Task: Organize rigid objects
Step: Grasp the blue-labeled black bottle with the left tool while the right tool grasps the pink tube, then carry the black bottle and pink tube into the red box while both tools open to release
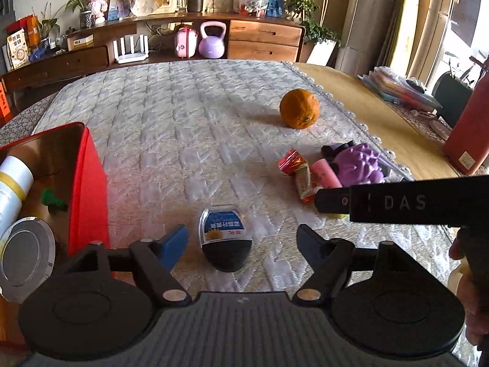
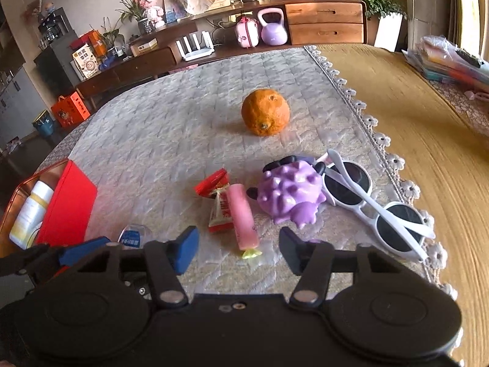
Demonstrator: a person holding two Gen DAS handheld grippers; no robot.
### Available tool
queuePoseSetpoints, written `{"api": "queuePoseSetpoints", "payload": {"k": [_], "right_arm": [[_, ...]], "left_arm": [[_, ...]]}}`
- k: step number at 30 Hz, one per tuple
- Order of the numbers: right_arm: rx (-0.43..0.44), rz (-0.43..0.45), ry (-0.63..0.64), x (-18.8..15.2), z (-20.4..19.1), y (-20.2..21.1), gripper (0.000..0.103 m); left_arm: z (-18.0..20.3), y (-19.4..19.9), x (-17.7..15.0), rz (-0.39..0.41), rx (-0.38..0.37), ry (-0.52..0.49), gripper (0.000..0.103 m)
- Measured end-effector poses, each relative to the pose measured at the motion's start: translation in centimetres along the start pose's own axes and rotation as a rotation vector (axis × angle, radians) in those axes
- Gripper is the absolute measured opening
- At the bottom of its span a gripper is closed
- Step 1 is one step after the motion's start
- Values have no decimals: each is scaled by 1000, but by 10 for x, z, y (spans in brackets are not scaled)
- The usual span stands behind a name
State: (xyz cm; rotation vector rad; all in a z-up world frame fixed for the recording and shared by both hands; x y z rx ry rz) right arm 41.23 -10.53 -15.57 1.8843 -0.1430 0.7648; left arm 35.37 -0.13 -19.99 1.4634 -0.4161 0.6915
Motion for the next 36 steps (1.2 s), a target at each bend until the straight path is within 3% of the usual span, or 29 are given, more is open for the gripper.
{"api": "queuePoseSetpoints", "payload": {"k": [8,13,16,18,36], "right_arm": [[-13,-1,12,2,-2,-10,38],[-36,7,28,3,-2,-12,28],[-51,8,35,4,-2,-12,17],[-50,7,36,3,-3,-11,15],[-14,63,68,-7,-29,44,15]], "left_arm": [[-5,-7,-1,5,13,0,58],[-9,-7,1,17,27,2,39],[-10,-6,1,20,23,3,39],[-9,-6,1,21,31,-9,39],[-9,29,0,27,-6,-6,39]]}}
Point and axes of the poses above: each gripper's, at about its wrist camera, not at the fingertips, and y roughly against the way its jaws point, z to its right, x to its top, the point moved 10 cm from there along -y, roughly the way its jaws point, and after that the axes turned 3 degrees about -z, right-handed, at the moved point
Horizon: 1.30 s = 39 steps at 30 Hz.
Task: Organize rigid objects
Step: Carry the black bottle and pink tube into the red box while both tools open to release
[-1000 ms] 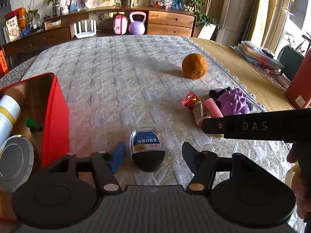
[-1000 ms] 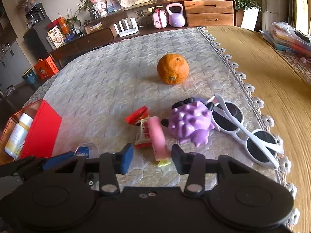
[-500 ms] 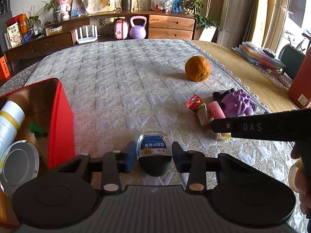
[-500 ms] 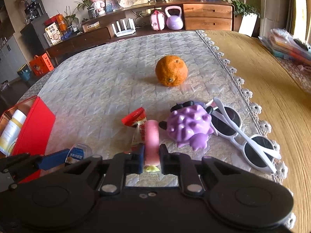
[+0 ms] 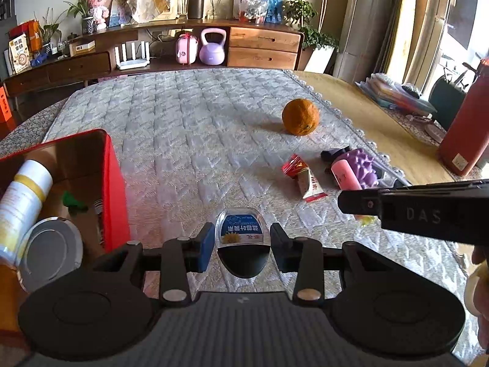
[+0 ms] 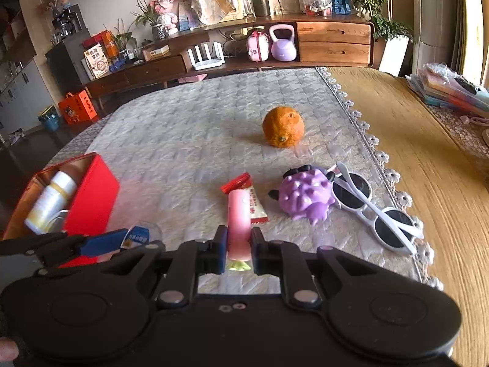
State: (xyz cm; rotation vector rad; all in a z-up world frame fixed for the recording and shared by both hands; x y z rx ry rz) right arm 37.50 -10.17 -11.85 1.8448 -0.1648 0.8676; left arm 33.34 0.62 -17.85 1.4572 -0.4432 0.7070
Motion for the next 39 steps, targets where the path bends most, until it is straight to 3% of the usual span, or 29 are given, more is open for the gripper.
{"api": "queuePoseSetpoints", "payload": {"k": [19,31,39], "right_arm": [[86,37,87,2,-72,62,15],[147,24,171,10,-143,52,15],[148,1,226,13,-180,24,15]], "left_arm": [[-32,80,9,63,-27,17,39],[-98,111,33,130,13,66,39],[-141,104,45,121,23,79,39]]}}
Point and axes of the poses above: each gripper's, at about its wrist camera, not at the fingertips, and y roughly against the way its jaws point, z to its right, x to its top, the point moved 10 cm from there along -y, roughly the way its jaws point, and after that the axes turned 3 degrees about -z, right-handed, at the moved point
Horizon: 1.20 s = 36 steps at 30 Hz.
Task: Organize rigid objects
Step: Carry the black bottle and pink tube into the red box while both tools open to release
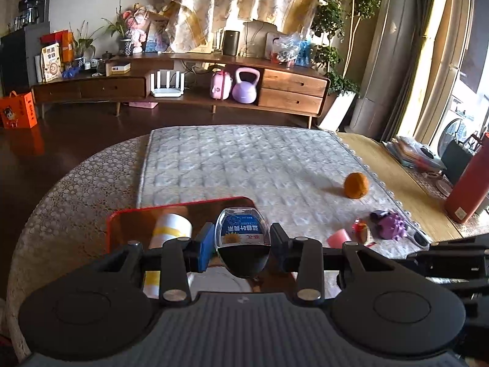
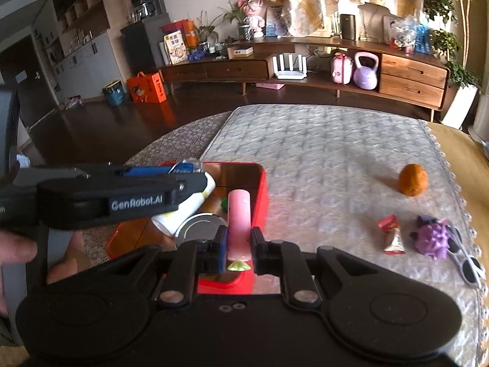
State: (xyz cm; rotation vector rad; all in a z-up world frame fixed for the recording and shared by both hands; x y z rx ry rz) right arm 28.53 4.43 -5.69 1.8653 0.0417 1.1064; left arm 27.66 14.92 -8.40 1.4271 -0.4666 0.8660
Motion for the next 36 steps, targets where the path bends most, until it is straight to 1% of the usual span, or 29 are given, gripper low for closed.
{"api": "queuePoseSetpoints", "payload": {"k": [3,10,12,14,20,25,27,30,34,36], "right_arm": [[-3,-18,4,3,-4,-16,15],[7,-65,45,10,-14,-55,15],[-1,-77,57,11,-15,-65,15],[-2,-90,69,12,-16,-76,15],[-35,-118,116,9,-16,-99,15],[-38,-144,120,4,-16,-113,15],[-45,-141,136,5,-19,-115,14],[-57,-136,145,7,-22,-119,14],[-44,-144,123,9,-22,-122,15],[-43,-144,127,11,-22,-123,16]], "left_arm": [[-11,-8,4,-6,-1,-1,39],[-32,-41,6,-55,3,0,39],[-33,-52,8,-70,-21,0,39],[-32,-62,8,-84,-26,-16,39],[-29,-86,5,-110,-21,-46,39],[-31,-102,3,-138,-38,-32,39],[-31,-108,1,-154,-48,-30,39],[-32,-116,-4,-175,-46,-29,39],[-35,-124,-8,-192,-37,-25,39],[-36,-126,-9,-200,-34,-26,39]]}}
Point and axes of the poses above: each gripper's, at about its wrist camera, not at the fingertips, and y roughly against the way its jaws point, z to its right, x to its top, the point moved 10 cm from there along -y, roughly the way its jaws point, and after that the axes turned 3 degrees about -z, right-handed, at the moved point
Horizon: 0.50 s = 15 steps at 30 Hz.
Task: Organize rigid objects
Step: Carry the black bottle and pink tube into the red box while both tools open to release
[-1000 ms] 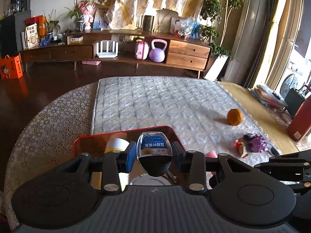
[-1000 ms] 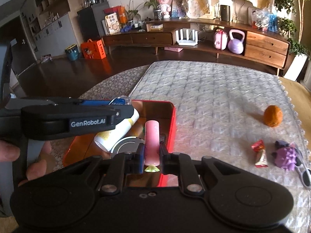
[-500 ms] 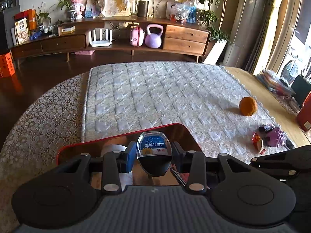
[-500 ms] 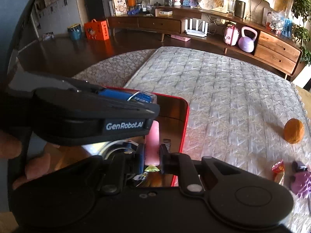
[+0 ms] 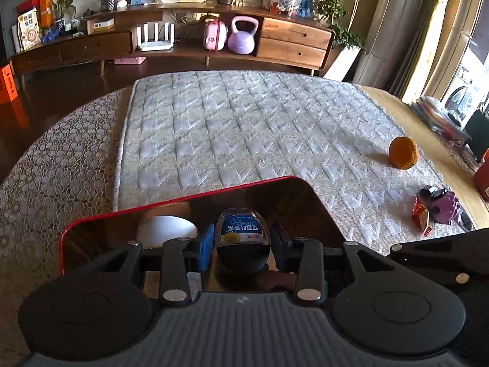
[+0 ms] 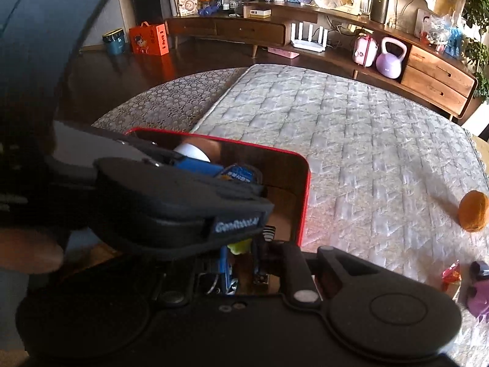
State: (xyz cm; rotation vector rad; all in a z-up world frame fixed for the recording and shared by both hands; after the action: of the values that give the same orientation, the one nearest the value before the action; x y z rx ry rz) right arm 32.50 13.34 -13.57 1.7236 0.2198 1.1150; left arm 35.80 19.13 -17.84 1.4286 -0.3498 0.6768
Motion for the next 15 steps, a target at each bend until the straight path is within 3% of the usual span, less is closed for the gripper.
{"api": "queuePoseSetpoints", "payload": {"k": [6,13,15], "right_arm": [[15,-9,-22,-1,0,1,27],[50,6,-32,-5,-4,13,44],[52,15,-31,-6,-5,18,53]], "left_arm": [[-1,-6,-3,-12,21,-23,39],[1,0,-4,2,14,-33,39],[0,3,-4,7,25,-30,39]]}}
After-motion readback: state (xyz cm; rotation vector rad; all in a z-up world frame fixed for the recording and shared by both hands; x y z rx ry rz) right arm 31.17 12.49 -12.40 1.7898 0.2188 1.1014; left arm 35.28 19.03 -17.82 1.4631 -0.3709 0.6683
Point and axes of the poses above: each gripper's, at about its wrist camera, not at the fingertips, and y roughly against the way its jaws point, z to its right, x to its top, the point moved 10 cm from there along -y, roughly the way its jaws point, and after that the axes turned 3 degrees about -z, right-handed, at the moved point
